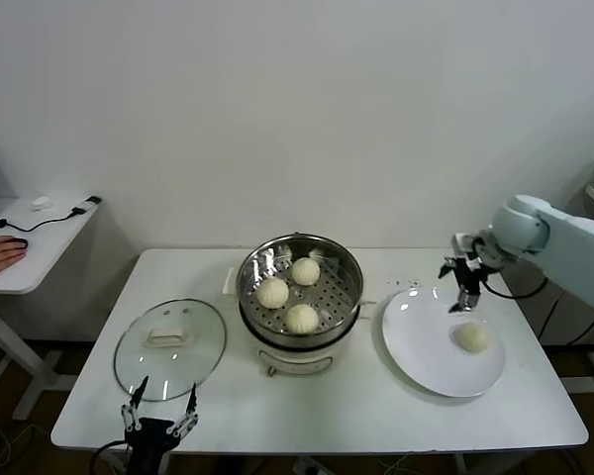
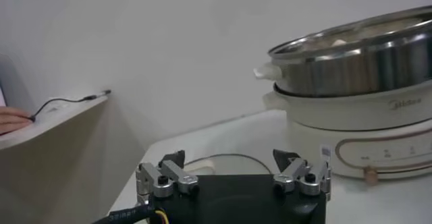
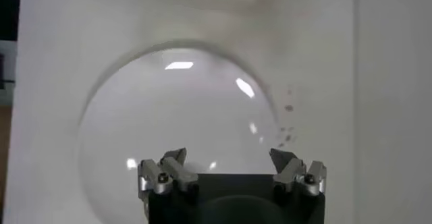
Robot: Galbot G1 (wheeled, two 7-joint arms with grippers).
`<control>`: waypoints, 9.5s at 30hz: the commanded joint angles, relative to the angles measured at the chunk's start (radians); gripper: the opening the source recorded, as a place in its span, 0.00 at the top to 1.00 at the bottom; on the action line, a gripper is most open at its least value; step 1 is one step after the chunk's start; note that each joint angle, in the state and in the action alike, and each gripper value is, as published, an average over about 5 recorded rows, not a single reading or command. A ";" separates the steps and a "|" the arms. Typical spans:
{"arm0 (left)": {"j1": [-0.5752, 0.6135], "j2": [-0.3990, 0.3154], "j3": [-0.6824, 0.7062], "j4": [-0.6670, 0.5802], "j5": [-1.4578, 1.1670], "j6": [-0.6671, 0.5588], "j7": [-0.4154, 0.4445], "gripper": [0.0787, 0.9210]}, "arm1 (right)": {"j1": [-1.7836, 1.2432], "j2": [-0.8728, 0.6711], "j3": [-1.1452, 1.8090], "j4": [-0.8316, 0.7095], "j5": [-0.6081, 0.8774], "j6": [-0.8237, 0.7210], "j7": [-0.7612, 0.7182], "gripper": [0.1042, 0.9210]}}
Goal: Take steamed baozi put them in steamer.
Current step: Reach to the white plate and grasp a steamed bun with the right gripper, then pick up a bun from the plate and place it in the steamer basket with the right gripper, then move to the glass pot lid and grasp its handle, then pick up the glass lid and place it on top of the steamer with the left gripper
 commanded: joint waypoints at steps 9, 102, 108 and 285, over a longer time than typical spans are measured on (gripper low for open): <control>0.003 -0.011 0.001 0.002 0.022 0.005 -0.001 0.12 | -0.321 0.030 0.276 -0.256 -0.213 0.091 -0.052 0.12; 0.017 0.009 0.050 0.030 0.018 -0.041 -0.008 0.12 | 0.413 0.691 -0.618 -0.129 0.742 -0.161 0.134 0.42; 0.011 0.010 0.047 0.037 0.013 -0.039 -0.007 0.12 | 0.382 0.688 -0.618 -0.147 0.719 -0.160 0.137 0.42; -0.301 0.417 -0.008 -0.155 1.014 0.421 -0.091 0.92 | -1.644 0.528 1.873 0.297 0.231 0.487 0.745 0.12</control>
